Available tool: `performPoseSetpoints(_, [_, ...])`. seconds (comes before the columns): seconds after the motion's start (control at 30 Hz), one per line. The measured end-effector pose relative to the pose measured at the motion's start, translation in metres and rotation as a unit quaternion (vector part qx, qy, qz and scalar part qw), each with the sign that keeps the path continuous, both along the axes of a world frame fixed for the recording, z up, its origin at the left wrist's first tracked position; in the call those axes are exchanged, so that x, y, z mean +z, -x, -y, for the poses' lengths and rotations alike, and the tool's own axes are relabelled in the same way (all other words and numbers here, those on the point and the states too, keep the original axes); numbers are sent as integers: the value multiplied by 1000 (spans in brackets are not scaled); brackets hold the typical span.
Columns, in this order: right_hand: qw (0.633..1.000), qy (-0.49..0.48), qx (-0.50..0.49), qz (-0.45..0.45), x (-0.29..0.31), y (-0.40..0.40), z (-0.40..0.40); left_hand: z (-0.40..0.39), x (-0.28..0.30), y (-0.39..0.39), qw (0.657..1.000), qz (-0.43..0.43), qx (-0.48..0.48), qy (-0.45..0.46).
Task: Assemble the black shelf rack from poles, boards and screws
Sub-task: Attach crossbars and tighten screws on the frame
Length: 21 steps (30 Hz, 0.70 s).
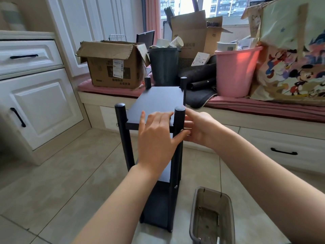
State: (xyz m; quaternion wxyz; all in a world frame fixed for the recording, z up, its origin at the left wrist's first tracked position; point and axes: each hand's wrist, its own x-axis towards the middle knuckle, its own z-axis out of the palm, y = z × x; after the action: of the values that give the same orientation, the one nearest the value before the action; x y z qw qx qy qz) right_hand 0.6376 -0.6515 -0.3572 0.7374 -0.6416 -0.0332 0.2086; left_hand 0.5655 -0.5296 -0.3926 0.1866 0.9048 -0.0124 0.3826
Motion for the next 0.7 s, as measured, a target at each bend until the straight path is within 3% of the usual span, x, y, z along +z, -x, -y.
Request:
performPoseSetpoints(0.2, [998,22,11,53,1,-6,0,-3,-4,-2,1000,16,1,23])
performPoseSetpoints(0.4, [999,1,34,42,-7,-9,6,-8,-4,-5,999,-32,29,8])
performPoseSetpoints(0.7, [998,-26,54,34,-12,-11,12,-5,-7,-6,999,-6,32,1])
